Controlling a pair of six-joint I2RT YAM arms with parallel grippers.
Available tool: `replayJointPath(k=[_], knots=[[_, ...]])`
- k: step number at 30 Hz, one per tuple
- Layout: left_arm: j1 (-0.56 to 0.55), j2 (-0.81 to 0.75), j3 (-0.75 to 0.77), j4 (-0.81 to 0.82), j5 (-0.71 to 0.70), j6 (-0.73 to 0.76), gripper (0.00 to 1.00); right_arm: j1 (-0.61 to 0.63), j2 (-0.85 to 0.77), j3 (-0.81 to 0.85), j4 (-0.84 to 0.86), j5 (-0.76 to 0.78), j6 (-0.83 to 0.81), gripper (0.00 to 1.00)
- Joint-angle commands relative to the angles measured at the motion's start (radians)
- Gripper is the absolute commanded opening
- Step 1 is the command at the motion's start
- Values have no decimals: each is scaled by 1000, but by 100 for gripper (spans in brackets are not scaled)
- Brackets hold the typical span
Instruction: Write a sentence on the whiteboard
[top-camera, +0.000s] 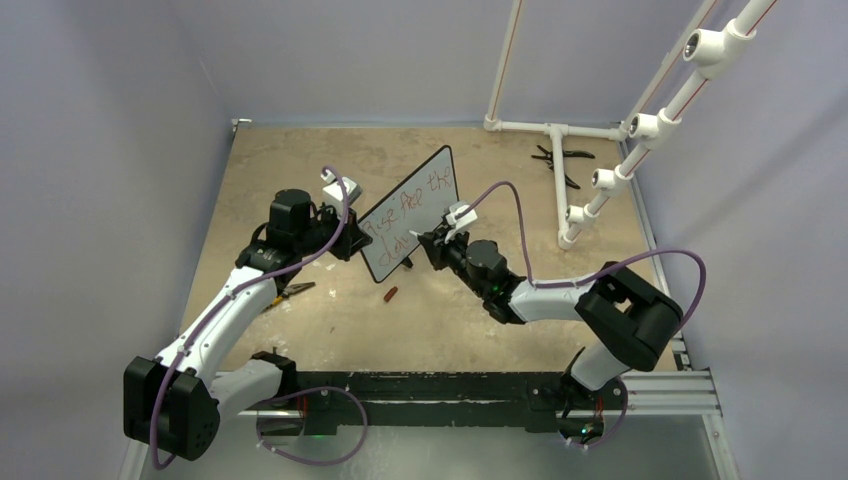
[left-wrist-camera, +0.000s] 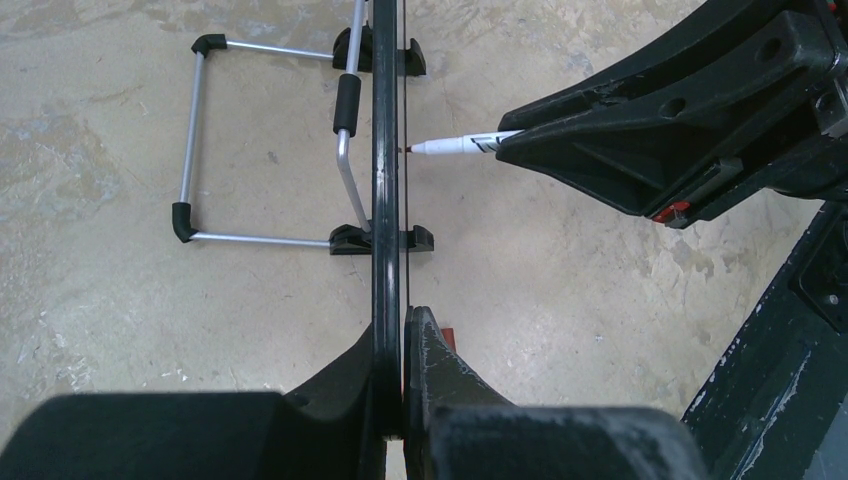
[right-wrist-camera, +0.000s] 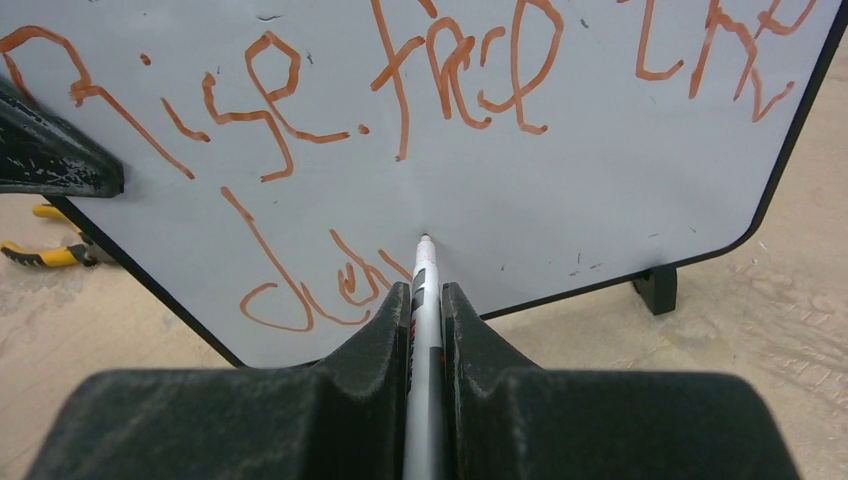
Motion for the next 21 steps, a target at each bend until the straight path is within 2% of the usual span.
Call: replayJointPath(k=[1, 21], knots=[[-5, -29, 1, 27, 84, -13, 0, -7, -1, 45, 27, 43, -7, 0], [-5, -30, -1, 28, 86, -15, 0, -5, 97, 45, -3, -70, 31, 0]])
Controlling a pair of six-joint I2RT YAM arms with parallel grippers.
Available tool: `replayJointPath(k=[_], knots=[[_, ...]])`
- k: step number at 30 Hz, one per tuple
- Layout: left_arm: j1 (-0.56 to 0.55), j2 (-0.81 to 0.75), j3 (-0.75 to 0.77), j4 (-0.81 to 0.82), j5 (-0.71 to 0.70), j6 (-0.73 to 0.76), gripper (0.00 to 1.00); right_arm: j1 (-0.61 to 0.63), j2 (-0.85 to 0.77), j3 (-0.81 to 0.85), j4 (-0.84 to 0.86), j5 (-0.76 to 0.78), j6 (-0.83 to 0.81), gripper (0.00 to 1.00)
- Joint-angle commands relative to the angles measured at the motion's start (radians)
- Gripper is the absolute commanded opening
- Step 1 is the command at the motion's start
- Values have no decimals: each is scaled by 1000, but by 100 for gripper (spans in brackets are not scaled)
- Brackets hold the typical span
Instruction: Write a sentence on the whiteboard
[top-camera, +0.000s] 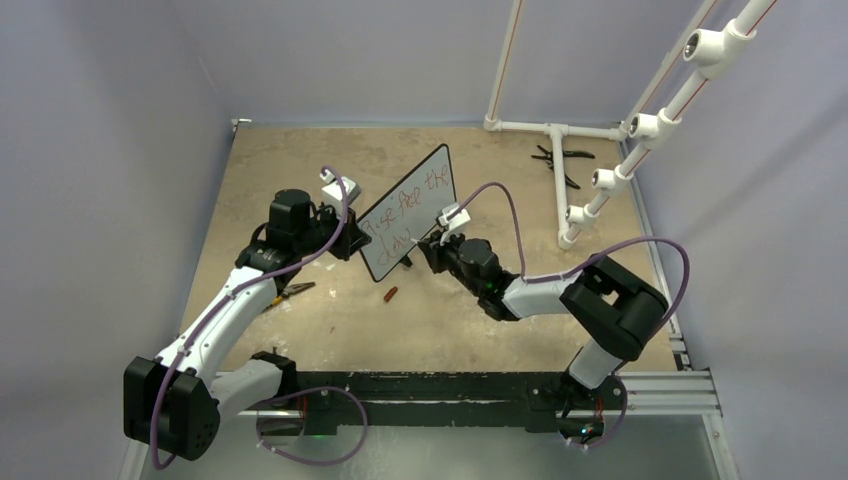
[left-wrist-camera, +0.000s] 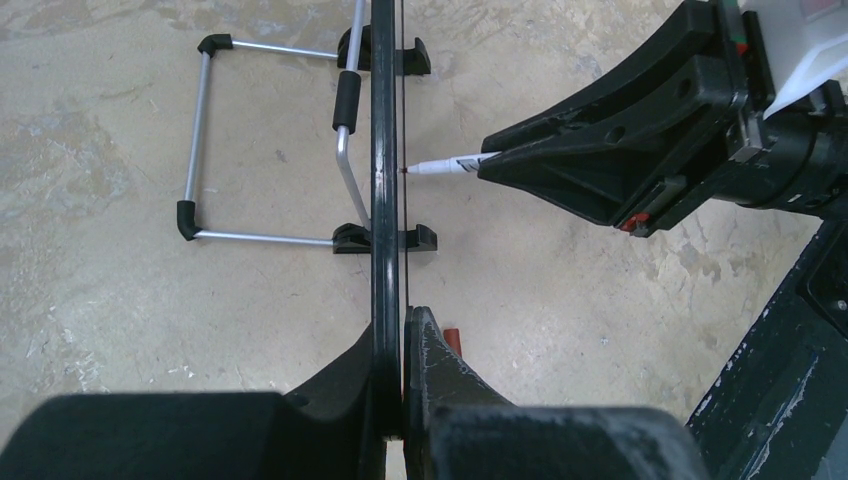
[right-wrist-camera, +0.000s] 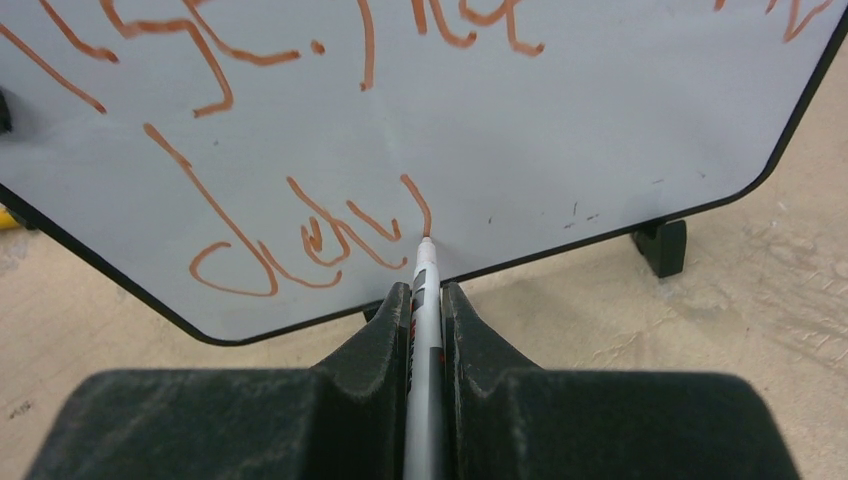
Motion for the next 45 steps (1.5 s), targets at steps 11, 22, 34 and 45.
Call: replayJointPath(k=[11, 22, 34, 45], knots=[[-7, -28, 1, 28, 93, -14, 0, 7, 65, 44, 38, -144, 30, 0], [-7, -30, 1, 27, 89, -14, 0, 7, -67, -53, 99, -83, 51, 0], [-7, -28, 1, 26, 88, -14, 0, -5, -57, -34, 10, 67, 92, 0], [-7, -29, 1, 26, 90, -14, 0, -12, -30, -21, 27, 97, 99, 0]])
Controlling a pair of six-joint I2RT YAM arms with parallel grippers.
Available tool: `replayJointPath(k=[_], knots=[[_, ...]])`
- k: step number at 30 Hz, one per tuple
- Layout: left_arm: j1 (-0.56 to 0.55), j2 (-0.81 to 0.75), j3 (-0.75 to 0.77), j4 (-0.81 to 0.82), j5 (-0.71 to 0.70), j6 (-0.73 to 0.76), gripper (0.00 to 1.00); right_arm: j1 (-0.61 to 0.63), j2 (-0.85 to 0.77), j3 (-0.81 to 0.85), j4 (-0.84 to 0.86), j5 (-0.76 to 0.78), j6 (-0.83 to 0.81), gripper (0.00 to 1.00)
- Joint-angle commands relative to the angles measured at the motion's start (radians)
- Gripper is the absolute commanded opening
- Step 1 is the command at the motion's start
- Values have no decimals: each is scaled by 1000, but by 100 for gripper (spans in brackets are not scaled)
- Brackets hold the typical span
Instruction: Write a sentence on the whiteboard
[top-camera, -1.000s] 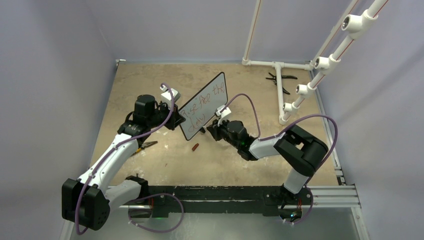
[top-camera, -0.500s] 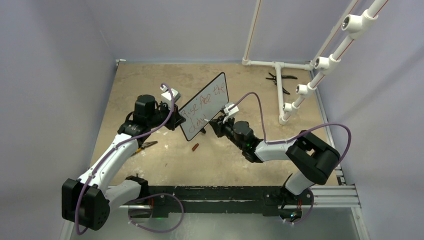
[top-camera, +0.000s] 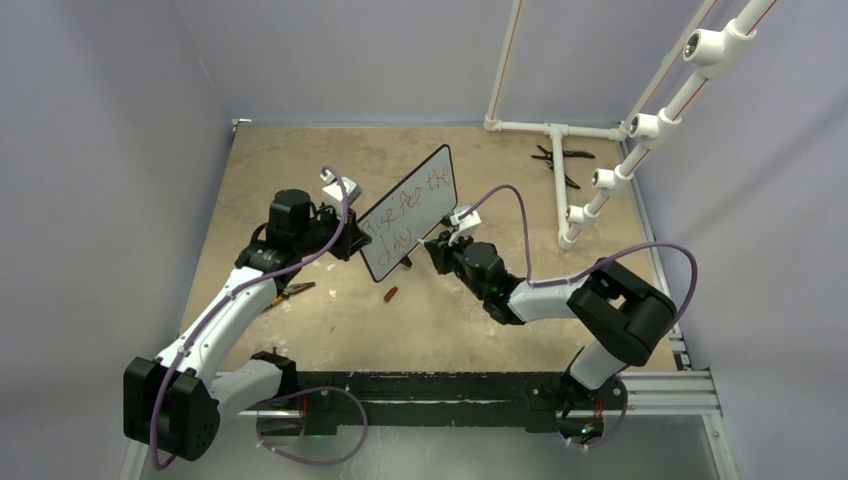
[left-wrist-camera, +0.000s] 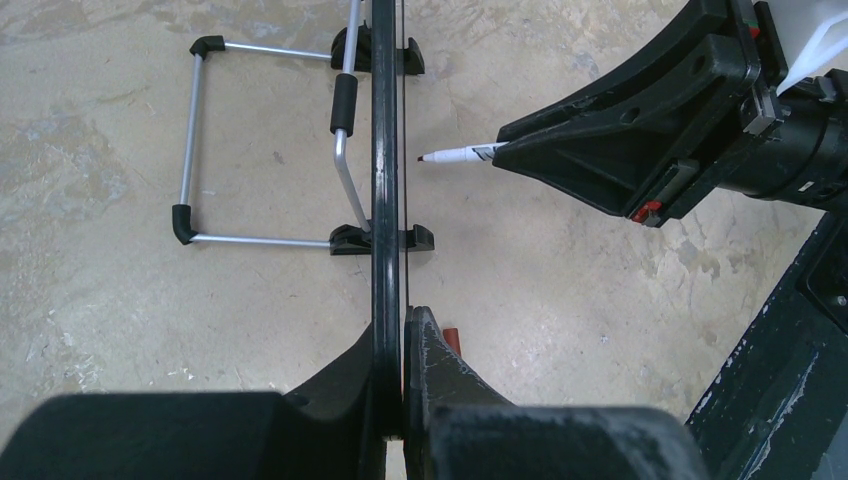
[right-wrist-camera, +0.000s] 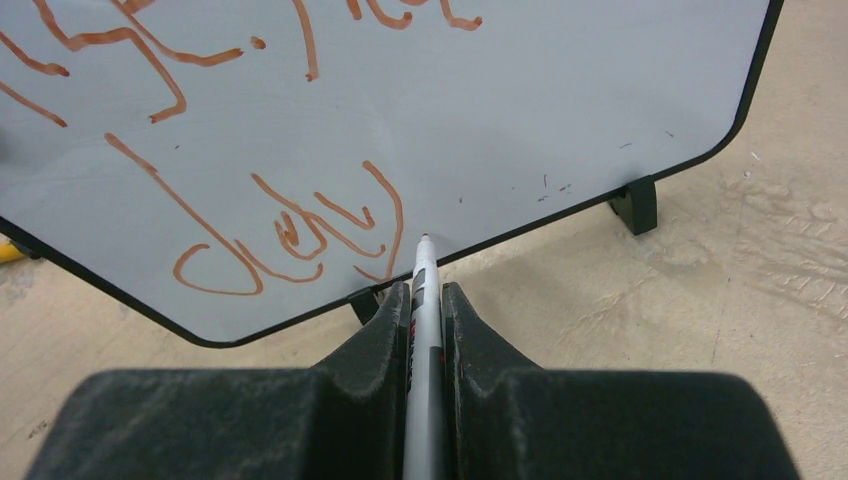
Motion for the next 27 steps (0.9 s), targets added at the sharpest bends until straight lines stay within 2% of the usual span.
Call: replayJointPath(k=[1, 27], knots=[[-7, -28, 1, 26, 86, -22, 0, -7, 10, 28, 39, 39, 14, 0], [-7, -27, 2, 30, 96, -22, 0, -18, 66, 61, 104, 11, 14, 0]])
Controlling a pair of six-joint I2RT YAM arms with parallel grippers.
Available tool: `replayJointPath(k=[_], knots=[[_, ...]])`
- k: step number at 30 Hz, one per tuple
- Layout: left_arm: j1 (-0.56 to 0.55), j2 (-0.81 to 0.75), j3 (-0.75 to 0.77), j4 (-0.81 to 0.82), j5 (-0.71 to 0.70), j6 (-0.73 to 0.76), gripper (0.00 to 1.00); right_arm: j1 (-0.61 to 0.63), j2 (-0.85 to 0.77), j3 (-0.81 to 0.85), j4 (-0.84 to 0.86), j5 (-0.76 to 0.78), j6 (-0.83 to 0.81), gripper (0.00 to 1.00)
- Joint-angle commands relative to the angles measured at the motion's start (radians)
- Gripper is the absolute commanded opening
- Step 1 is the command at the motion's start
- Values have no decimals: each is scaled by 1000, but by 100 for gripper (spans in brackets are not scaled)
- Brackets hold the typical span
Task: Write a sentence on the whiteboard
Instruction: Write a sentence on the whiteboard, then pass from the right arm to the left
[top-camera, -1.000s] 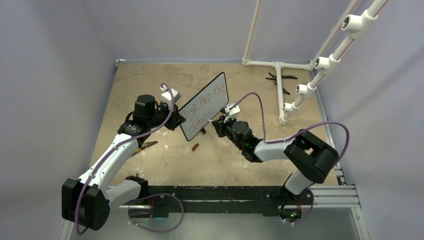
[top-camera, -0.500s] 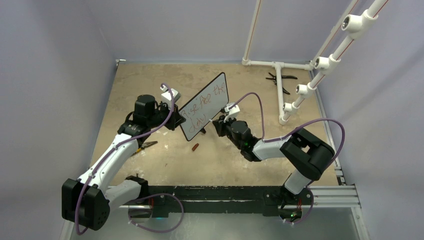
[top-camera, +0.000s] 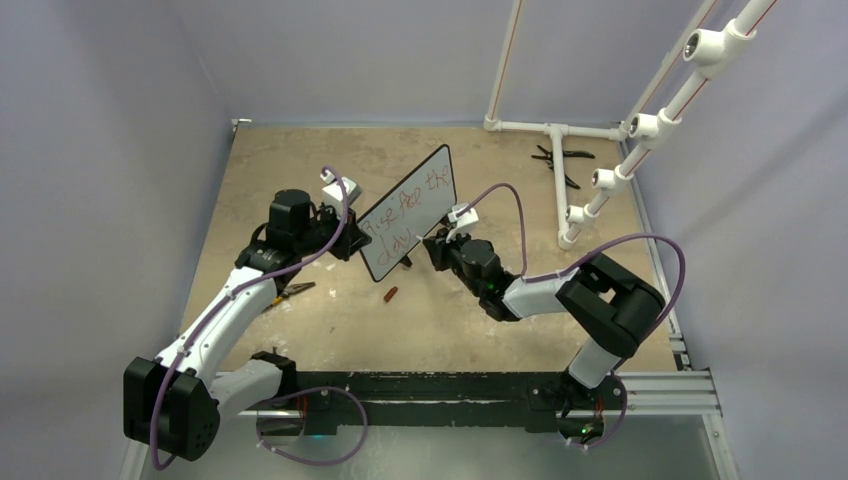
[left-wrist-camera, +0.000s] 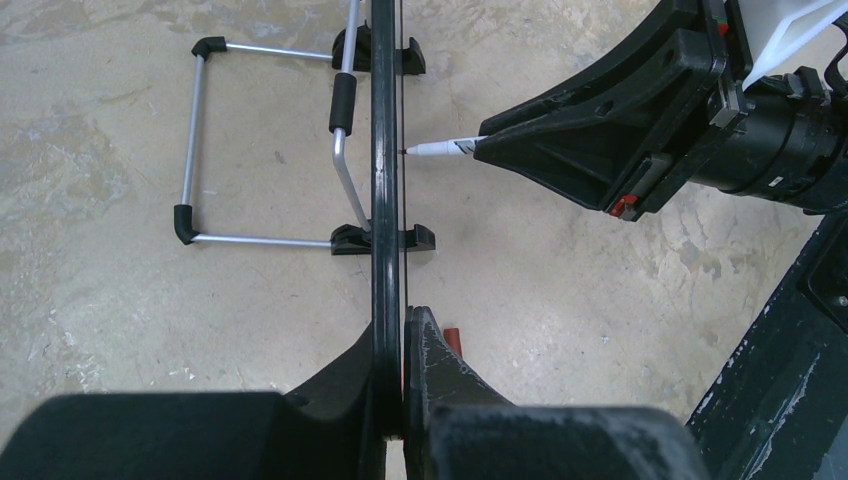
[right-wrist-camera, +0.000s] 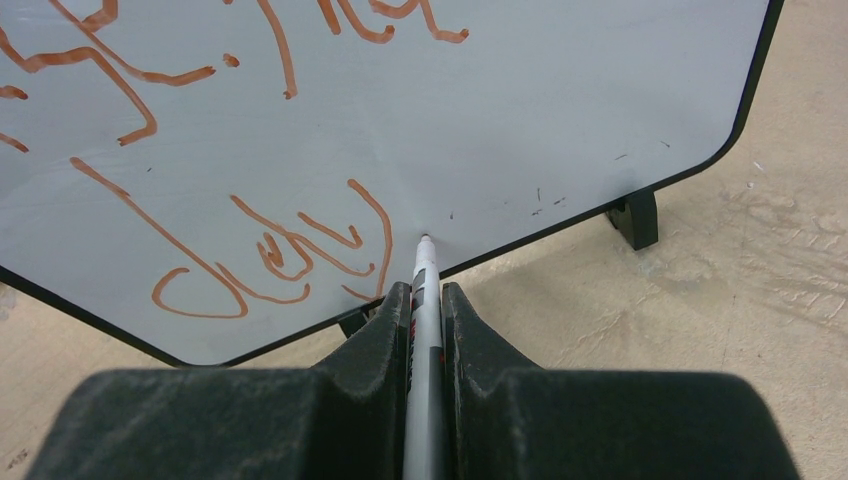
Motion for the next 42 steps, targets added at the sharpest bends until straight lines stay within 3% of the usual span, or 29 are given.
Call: replayJointPath(k=[1, 10, 16, 21, 27, 32, 36, 42], knots=[[-7, -26, 2, 29, 98, -23, 0, -5, 1, 30, 63, 6, 11, 0], [-7, -31, 8, 21, 67, -28, 1, -5, -89, -26, 48, 41, 10, 0], [-7, -41, 24, 17, 4, -34, 44, -5, -295, -77, -135, 84, 30, 0], [-7, -72, 85, 0, -91, -17, 59, -5, -448, -70, -284, 36, -30, 0], [-28, -78, 232, -13, -164, 31, 62, -5, -555, 44, -500, -143, -145, 0], [-202, -7, 325, -78, -136, 104, 62, -5, -566, 184, -680, -396, -205, 0], [-290, 37, 337, -115, 38, 103, 61, -4, -538, 299, -804, -626, -245, 0], [-298, 9, 285, -138, 147, 96, 61, -5, -521, 388, -917, -704, -233, 0]])
